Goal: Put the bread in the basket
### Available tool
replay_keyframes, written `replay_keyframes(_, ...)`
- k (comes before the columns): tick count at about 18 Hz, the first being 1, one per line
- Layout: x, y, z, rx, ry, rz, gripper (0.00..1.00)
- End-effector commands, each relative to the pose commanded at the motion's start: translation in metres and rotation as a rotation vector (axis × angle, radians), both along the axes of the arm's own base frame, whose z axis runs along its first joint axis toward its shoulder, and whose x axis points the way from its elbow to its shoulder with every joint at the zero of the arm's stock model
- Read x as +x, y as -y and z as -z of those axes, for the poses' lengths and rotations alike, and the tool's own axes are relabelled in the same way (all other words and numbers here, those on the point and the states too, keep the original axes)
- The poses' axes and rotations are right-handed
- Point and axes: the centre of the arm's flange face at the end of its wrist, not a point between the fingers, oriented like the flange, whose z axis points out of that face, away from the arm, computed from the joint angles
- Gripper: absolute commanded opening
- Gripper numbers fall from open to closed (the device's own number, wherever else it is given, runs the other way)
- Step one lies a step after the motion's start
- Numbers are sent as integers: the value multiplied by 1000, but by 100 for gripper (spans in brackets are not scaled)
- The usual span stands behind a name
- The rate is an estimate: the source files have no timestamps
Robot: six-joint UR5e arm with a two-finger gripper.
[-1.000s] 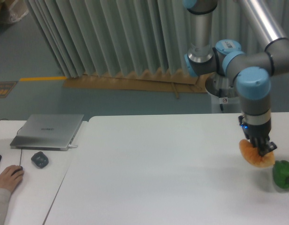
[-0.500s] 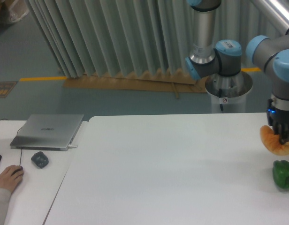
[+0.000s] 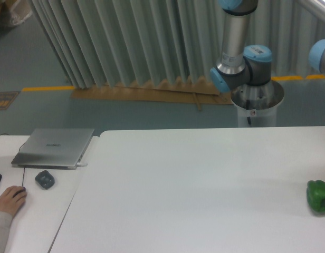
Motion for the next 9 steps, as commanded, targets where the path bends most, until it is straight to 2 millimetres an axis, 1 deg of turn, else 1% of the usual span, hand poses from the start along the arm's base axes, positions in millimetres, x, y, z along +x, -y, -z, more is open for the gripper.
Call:
replay_keyframes(2,-5,1,-5,3,-11,-5,26)
replay_keyframes(3,-12,4,-2,4,-7,-11,26)
replay_keyframes(6,-31,15,1,3,-44,62,26)
replay_keyframes(8,-43,25,5,9,-60,42,26)
replay_keyframes(9,-51,25,11,13,-69,25,25)
